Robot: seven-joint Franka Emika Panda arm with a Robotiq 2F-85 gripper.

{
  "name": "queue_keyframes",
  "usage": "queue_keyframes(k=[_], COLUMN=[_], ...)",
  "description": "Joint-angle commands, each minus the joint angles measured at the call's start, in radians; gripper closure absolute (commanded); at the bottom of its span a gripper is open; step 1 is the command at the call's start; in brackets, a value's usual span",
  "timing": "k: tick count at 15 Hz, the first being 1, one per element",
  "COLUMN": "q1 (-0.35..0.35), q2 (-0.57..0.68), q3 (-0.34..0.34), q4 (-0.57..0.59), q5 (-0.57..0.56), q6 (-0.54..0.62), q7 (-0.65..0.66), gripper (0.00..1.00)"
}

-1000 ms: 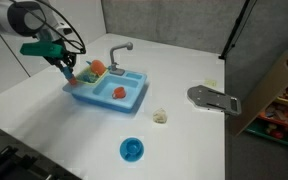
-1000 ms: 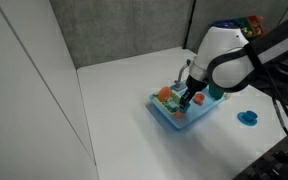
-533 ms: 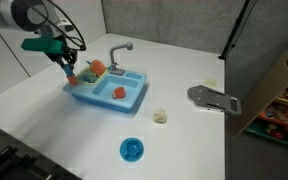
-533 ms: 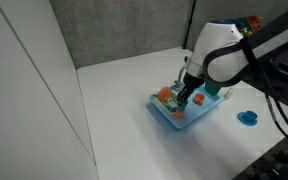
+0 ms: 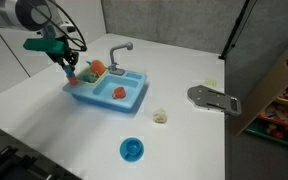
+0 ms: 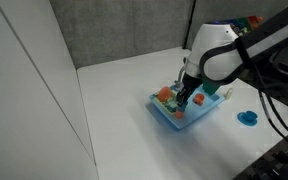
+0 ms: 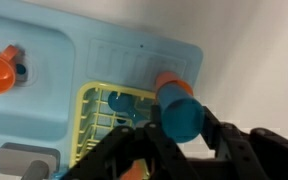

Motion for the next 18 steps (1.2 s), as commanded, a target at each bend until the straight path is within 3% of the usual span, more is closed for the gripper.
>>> queue_keyframes(k=[1,9,10,11,12,16,18], q1=[0.015,0.021,0.02,0.02,0.019,0.013,0.01], q2=[0.016,0.026,0.026,0.025,0.023,0.007,-0.008], q3=[-0.013,-0.015,-0.014,-0.014,-0.012,-0.003,-0.003], q4=[0.035,0.023,0.021,0.02,0.018,0.005,-0.005], q5=[-0.017,-0.02,-0.019,-0.019,-0.017,-0.008,-0.005], q6=[-0.034,-0.001,0.001,0.002,0.003,0.001,-0.005], q7=[0.032,0.032,0.03,0.03,0.027,0.016,0.016], gripper=[0.84,0.84,0.76,0.44,0.33,0.02,0.0])
